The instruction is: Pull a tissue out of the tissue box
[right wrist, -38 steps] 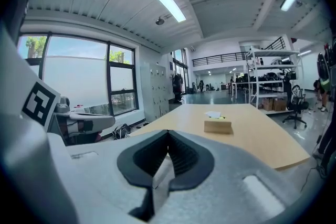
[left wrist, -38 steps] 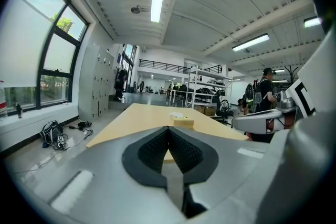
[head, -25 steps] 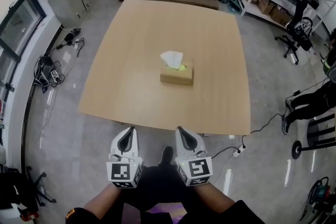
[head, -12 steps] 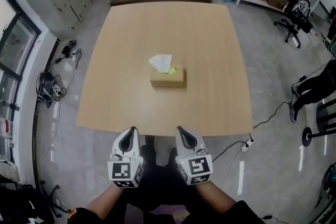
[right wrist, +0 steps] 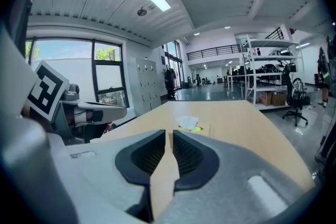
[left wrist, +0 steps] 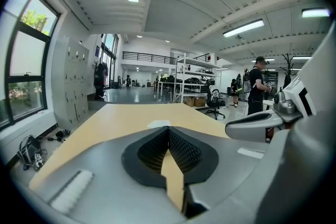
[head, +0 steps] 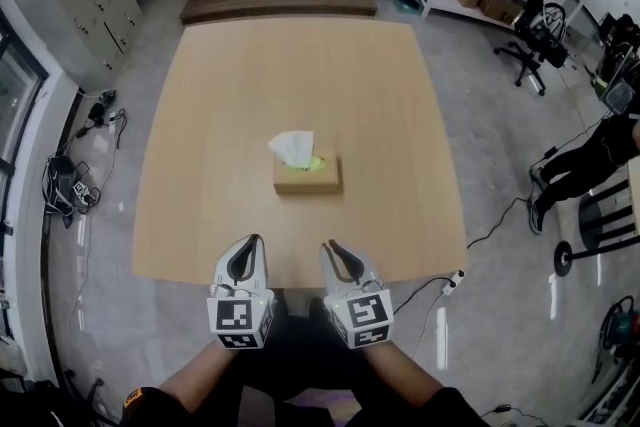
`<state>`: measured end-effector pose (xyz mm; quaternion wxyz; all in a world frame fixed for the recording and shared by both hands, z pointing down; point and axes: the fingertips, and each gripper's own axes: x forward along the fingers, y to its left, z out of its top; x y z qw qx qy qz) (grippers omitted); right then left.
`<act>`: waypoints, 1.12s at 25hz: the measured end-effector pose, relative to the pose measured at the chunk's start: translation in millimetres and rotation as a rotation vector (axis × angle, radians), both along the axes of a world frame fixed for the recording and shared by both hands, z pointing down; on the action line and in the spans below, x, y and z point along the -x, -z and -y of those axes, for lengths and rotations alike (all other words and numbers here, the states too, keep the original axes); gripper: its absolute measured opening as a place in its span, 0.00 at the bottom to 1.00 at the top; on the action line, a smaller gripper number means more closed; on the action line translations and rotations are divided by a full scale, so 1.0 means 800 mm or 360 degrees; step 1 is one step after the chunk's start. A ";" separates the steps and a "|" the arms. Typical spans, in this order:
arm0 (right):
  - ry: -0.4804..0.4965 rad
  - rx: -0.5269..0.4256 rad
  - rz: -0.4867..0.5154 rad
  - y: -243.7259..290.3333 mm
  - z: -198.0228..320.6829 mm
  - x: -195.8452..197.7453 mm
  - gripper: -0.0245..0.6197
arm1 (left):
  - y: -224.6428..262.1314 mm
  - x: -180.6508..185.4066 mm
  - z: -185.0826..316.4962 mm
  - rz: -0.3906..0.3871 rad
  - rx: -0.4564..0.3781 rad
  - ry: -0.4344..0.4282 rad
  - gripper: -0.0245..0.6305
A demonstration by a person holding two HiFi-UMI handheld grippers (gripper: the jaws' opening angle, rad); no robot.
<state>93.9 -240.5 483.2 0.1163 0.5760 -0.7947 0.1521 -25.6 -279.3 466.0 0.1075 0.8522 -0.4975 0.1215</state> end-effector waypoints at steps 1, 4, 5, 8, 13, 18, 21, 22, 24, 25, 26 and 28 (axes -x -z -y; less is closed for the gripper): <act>0.0000 0.0000 -0.0019 0.001 0.014 0.002 0.09 | -0.001 0.000 0.011 -0.0001 0.0000 -0.0015 0.07; 0.0004 0.0021 -0.0081 -0.002 0.062 0.009 0.11 | -0.006 0.007 0.043 -0.0008 0.0014 -0.0039 0.13; 0.0005 0.0037 -0.0106 -0.004 0.079 0.009 0.11 | -0.008 0.009 0.054 -0.0014 0.0020 -0.0040 0.13; -0.0005 0.0102 -0.0197 -0.019 0.130 0.007 0.12 | -0.013 0.014 0.085 -0.0032 0.0026 -0.0047 0.13; -0.0048 0.0287 -0.0322 -0.060 0.206 0.006 0.15 | -0.034 0.031 0.132 -0.0047 0.0084 -0.0073 0.12; -0.0083 0.0469 -0.0348 -0.098 0.242 0.009 0.21 | -0.051 0.032 0.165 -0.0041 0.0117 -0.0145 0.09; -0.0110 0.0563 -0.0357 -0.115 0.254 0.008 0.21 | -0.055 0.025 0.180 -0.0043 0.0115 -0.0211 0.07; -0.0111 0.0589 -0.0363 -0.119 0.258 0.009 0.21 | -0.057 0.023 0.182 -0.0045 0.0118 -0.0230 0.07; -0.0118 0.0631 -0.0365 -0.127 0.263 0.008 0.21 | -0.063 0.018 0.184 -0.0053 0.0135 -0.0258 0.07; -0.0127 0.0647 -0.0365 -0.131 0.266 0.007 0.21 | -0.065 0.015 0.184 -0.0057 0.0148 -0.0270 0.07; -0.0136 0.0667 -0.0369 -0.134 0.268 0.005 0.21 | -0.068 0.013 0.184 -0.0062 0.0161 -0.0281 0.07; -0.0147 0.0719 -0.0372 -0.141 0.271 0.003 0.21 | -0.072 0.011 0.185 -0.0069 0.0183 -0.0299 0.07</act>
